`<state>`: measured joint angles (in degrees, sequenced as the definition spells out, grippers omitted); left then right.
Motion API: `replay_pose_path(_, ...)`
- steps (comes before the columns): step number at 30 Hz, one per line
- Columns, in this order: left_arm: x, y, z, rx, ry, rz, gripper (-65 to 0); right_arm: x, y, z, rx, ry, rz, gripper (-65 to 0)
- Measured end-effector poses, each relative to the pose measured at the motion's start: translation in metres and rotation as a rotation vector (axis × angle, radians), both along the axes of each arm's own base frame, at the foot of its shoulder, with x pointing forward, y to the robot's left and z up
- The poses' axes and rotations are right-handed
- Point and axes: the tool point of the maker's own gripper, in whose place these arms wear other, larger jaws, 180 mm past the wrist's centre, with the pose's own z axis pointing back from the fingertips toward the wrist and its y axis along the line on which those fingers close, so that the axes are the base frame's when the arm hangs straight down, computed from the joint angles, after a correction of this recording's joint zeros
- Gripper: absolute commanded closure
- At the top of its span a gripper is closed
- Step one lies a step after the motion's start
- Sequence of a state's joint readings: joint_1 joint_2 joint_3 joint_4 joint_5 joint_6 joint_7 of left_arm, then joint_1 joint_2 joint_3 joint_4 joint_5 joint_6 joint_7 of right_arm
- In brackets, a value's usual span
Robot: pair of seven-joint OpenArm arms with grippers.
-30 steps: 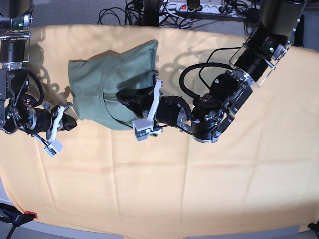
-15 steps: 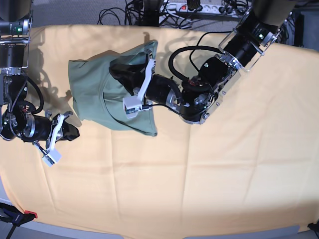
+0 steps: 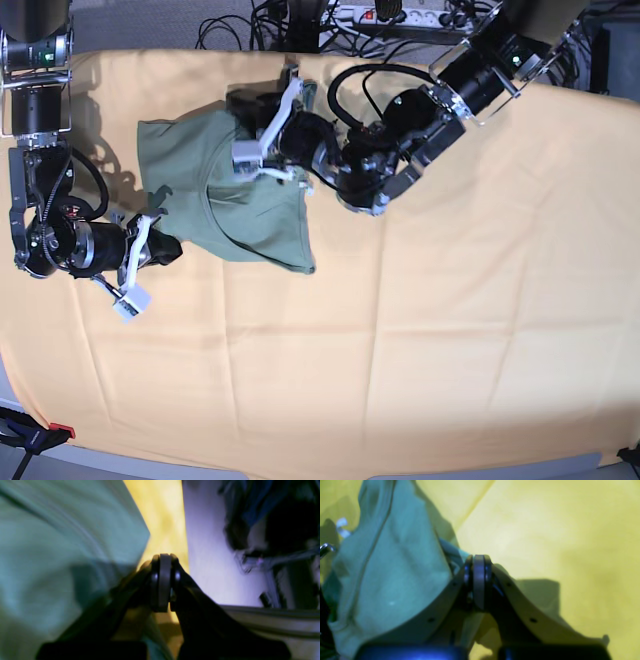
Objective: Fold the T-shirt properly
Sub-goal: 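Release the bundle and withdraw the left gripper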
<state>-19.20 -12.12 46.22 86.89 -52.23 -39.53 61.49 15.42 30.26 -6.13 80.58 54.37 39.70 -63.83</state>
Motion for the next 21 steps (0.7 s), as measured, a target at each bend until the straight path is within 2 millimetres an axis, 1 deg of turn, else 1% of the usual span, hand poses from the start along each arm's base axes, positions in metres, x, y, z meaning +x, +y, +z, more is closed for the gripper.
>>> replay_pose_path(2, 0.001, 0.000, -0.005, 0.015, -0.028, -0.004, 0.0, 0.000, -0.001, -0.002, -0.011, 0.000, 0.002, 0.0)
replay_pose_path(6, 0.013, 0.002, -0.006, 0.036, -0.087, 0.001, 0.0, -0.001, -0.001, -0.003, -0.018, 0.008, 0.005, 0.0)
replay_pose_path(9, 0.023, 0.005, -0.006, 0.057, -0.127, 0.001, 0.0, -0.009, 0.006, 0.001, 0.035, 0.048, 0.027, 0.0)
replay_pose_path(11, 0.032, 0.006, -0.003, 0.061, -0.162, 0.002, 0.0, -0.014, 0.009, 0.001, 0.048, 0.073, 0.042, 0.0)
replay_pose_path(13, 0.045, 0.005, 0.001, 0.059, -0.216, 0.012, 0.0, -0.016, 0.010, 0.001, 0.050, 0.083, 0.048, 0.0)
replay_pose_path(15, 0.057, 0.005, 0.004, 0.060, -0.265, 0.020, 0.0, -0.016, 0.009, 0.000, 0.046, 0.086, 0.048, 0.0)
replay_pose_path(17, 0.063, 0.005, 0.004, 0.067, -0.299, 0.025, 0.0, -0.017, 0.006, -0.001, 0.040, 0.089, 0.045, 0.0)
replay_pose_path(19, 0.069, 0.006, 0.004, 0.067, -0.318, 0.034, 0.0, -0.019, -0.001, -0.002, 0.024, 0.095, 0.041, 0.0)
replay_pose_path(21, 0.080, 0.009, 0.003, 0.069, -0.337, 0.053, 0.0, -0.021, -0.009, -0.002, 0.005, 0.100, 0.035, 0.0)
